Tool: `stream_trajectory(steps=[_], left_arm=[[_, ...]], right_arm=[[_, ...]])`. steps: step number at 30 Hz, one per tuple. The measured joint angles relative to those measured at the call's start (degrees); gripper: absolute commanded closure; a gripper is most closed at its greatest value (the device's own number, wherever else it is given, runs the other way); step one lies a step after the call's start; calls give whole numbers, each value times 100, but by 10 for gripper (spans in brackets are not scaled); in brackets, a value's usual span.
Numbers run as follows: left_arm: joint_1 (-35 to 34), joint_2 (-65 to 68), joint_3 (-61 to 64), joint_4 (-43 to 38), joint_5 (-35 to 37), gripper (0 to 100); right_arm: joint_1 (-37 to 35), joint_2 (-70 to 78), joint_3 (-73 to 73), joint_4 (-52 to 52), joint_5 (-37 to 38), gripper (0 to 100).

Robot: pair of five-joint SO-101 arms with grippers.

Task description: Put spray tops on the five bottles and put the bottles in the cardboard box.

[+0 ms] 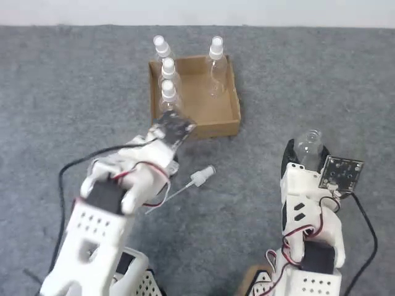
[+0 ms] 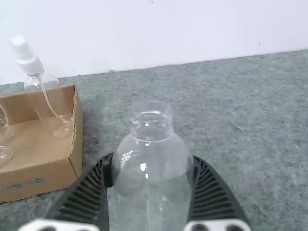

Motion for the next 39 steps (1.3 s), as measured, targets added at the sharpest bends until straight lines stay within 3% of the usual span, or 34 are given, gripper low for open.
stream_trajectory(steps=[11, 25, 39], left_arm=[[571, 2426, -1152, 492, 0, 811], [598, 5802, -3490, 1196, 26, 815], [1020, 7525, -4642, 1257, 88, 820]], right_arm=[[0, 0, 0, 0, 0, 967], [0, 0, 0, 0, 0, 968], [0, 0, 0, 0, 0, 968]])
